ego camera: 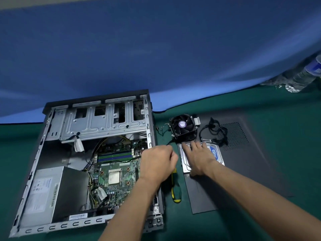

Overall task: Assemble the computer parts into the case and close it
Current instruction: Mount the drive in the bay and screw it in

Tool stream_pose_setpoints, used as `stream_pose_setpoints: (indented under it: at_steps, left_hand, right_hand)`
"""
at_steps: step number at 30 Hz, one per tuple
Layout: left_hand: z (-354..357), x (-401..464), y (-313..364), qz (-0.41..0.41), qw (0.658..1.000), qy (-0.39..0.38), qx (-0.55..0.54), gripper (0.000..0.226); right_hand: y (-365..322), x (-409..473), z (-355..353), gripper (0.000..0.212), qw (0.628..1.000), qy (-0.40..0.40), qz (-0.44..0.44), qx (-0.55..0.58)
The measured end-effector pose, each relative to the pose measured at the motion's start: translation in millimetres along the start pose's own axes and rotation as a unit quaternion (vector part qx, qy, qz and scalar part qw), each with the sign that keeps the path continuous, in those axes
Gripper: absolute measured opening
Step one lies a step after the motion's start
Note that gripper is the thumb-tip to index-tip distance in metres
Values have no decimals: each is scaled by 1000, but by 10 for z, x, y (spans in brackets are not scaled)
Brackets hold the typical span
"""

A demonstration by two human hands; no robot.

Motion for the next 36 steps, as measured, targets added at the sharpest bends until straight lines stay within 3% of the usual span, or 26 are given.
stream_pose_setpoints:
  at_steps: [6, 8, 10, 13, 16, 19, 22, 24, 25, 28, 30, 33, 36]
  left_hand:
    - [-29, 1, 19, -15, 1000, -27, 2, 47]
    - [-31, -3, 22, -18, 999, -26, -8, 50]
    - [-21, -8, 20, -25, 999, -16, -17, 49]
    - [6, -7, -13, -38, 999, 2, -35, 46]
    - [27, -6, -26, -68, 997, 0, -31, 44]
    - [-17, 62, 21, -135, 987, -36, -77, 48]
    - [-192, 185, 137, -212, 934, -106, -266, 51]
    - [-350, 249, 195, -247, 879, -116, -392, 47]
    - [-437, 275, 201, -260, 866, -116, -412, 44]
    - [-634, 286, 188, -296, 845, -164, -415, 34]
    - [-704, 261, 190, -313, 823, -200, -430, 29]
    - [-847, 233, 134, -336, 800, -158, -472, 25]
    - [-1114, 249, -55, -313, 837, -114, -434, 24]
  right_hand:
    - [136, -90, -65, 117, 996, 40, -26, 79]
    - [187, -168, -118, 114, 982, 55, 1, 182]
    - [244, -258, -192, 107, 941, 70, 31, 329]
    - [322, -398, -302, 84, 812, 99, 36, 574]
    - [358, -548, -401, 73, 689, 104, 10, 717]
    - [377, -662, -532, 56, 511, 132, -49, 848]
    - [362, -737, -763, 51, 358, 168, -70, 916]
    - [319, -773, -963, 48, 287, 182, -102, 935]
    - [289, -801, -1056, 48, 268, 186, -116, 938]
    - [169, -854, -1243, 56, 272, 180, -109, 939]
    - [66, -864, -1352, 58, 299, 190, -66, 933]
    - [-45, -833, -1483, 42, 359, 260, 19, 896]
    - [-57, -818, -1578, 34, 441, 318, 52, 838]
Point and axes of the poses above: each hand's wrist, its own x-axis towards the middle knuckle, its own z-axis out of the palm, y = z × x, the point moved 2 cm from there along x, towards the middle knuckle, and after that the axes turned 9 degrees about -z, right-handed, at the moved point
